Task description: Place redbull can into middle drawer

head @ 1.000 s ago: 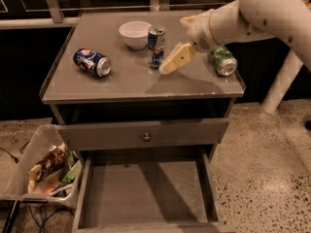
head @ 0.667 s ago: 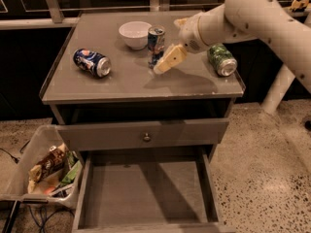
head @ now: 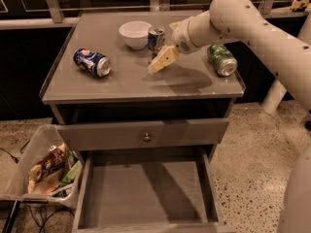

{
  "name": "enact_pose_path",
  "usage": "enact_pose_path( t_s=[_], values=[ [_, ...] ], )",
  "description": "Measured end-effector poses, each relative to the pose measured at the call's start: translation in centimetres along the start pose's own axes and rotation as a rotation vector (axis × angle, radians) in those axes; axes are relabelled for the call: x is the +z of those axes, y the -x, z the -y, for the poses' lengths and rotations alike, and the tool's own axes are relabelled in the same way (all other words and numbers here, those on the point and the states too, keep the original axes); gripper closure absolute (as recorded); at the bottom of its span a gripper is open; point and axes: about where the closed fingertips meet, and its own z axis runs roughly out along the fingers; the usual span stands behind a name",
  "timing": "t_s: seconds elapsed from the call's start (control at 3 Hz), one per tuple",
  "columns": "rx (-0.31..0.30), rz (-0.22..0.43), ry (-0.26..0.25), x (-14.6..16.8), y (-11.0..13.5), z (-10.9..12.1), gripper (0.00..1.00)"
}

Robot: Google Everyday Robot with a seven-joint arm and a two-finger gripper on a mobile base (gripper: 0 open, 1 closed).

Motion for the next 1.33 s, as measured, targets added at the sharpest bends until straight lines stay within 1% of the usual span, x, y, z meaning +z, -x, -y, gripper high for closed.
enact_pose_path(
  t_s=[0.33, 0.67, 1.0, 1.33],
  values=[
    [0.003, 0.000, 0.000, 0.18, -0.04, 0.07, 0.16],
    [0.003, 0.000, 0.000, 0.19, -0.04, 0.06, 0.41],
    [0.003, 0.000, 0.000, 0.19, -0.04, 0.06, 0.62],
    [0.003, 0.000, 0.000, 0.19, -0.04, 0.06, 0.87]
  ],
)
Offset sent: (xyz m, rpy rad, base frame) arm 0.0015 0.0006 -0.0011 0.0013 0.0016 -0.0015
